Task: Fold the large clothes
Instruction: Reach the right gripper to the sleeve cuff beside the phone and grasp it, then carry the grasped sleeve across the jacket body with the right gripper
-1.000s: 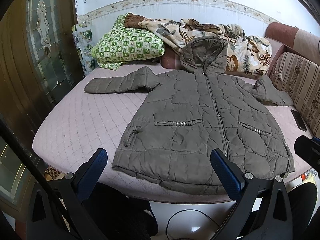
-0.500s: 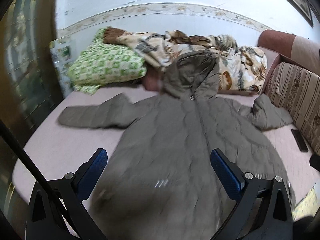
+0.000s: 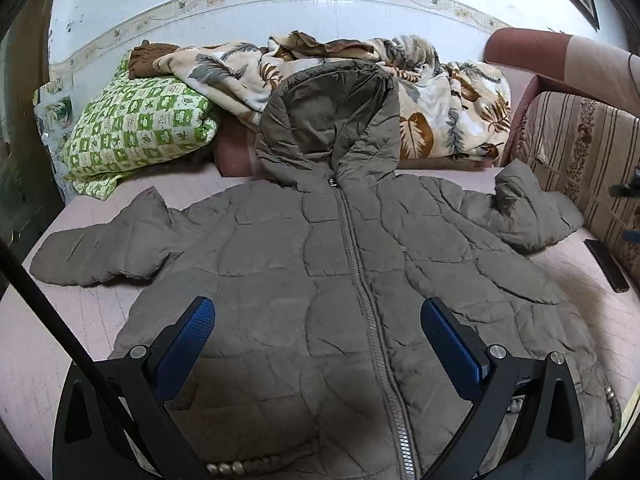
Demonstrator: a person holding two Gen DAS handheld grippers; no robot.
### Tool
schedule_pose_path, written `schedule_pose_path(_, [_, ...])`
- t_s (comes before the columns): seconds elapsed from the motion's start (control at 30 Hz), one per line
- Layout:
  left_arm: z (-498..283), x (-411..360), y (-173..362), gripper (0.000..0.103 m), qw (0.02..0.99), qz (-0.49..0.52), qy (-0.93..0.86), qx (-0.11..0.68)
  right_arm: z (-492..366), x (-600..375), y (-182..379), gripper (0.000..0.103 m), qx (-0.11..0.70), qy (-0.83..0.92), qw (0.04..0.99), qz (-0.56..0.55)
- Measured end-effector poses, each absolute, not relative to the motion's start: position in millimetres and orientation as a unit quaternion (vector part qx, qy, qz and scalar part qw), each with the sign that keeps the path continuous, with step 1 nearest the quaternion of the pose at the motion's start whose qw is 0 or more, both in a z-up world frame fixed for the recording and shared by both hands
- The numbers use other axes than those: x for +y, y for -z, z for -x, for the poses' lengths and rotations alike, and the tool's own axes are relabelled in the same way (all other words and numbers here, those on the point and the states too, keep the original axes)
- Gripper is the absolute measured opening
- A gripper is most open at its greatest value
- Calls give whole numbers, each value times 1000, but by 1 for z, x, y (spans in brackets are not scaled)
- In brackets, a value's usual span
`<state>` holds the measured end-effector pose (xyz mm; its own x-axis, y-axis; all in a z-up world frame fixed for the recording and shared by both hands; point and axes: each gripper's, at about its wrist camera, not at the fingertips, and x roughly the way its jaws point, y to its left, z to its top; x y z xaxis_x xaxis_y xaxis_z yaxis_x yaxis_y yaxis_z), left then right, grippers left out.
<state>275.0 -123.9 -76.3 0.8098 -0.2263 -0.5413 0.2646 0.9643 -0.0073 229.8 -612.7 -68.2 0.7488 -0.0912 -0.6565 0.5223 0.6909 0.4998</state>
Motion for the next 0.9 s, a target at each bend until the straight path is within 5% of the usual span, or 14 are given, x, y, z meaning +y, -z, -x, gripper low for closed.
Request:
schedule_pose_path(0.07, [-278,-124,82,103,949,-38,128,287,-246,-641,75,90,304,204,862,-349])
schedule_pose_path(0.2, [-284,-128,95,103,944,-59,130,296,-280,-708,110,60,288,229,838,-403])
schedule_pose_path(0.63, [-300,-130,112,103,932,-60,135,329,-312,-790,175,59,260,300,798,-454])
schedule_pose_path(0.73, [-303,-131,114,103,931,-58,134,334,-324,-787,184,47,259,306,804,-439])
schedule_pose_path(0.9, [-306,-135,118,103,928,-63,134,341,-335,-785,186,12,254,301,819,-416])
